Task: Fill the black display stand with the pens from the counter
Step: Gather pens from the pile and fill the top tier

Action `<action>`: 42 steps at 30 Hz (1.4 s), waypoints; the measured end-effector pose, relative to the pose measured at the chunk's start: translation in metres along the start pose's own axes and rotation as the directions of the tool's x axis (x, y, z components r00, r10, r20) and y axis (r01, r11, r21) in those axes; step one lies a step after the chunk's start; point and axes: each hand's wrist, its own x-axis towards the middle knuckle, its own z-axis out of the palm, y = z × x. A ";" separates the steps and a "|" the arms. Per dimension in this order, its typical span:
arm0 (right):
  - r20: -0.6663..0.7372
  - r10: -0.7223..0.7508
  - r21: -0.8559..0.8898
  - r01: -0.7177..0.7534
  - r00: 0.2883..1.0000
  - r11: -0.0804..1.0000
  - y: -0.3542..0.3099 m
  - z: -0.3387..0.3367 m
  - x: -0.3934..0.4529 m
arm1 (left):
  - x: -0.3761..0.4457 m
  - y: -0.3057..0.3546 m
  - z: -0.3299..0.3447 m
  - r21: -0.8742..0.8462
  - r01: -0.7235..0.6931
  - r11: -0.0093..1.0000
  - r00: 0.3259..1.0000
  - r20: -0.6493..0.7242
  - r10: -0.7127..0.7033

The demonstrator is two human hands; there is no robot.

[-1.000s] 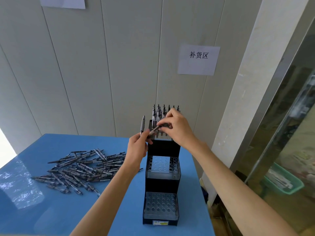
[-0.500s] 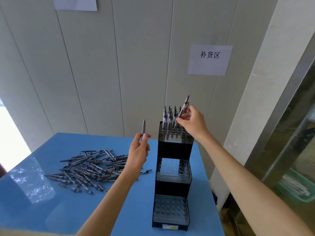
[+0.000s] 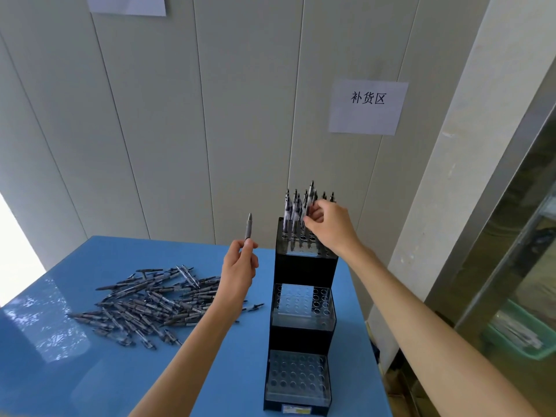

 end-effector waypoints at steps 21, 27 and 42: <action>0.039 0.045 0.000 -0.045 0.998 0.999 0.009 0.008 -0.002 | -0.001 0.000 0.013 -0.074 0.051 0.996 0.999 0.018 -0.049; -0.028 0.100 0.066 -0.098 0.995 0.993 0.010 -0.001 -0.012 | -0.004 0.005 0.021 -0.039 -0.001 0.999 0.999 0.052 0.004; -0.008 -0.345 -0.073 0.343 0.939 0.936 -0.016 -0.015 -0.037 | -0.015 0.029 0.054 0.128 -0.208 0.970 0.968 0.168 0.186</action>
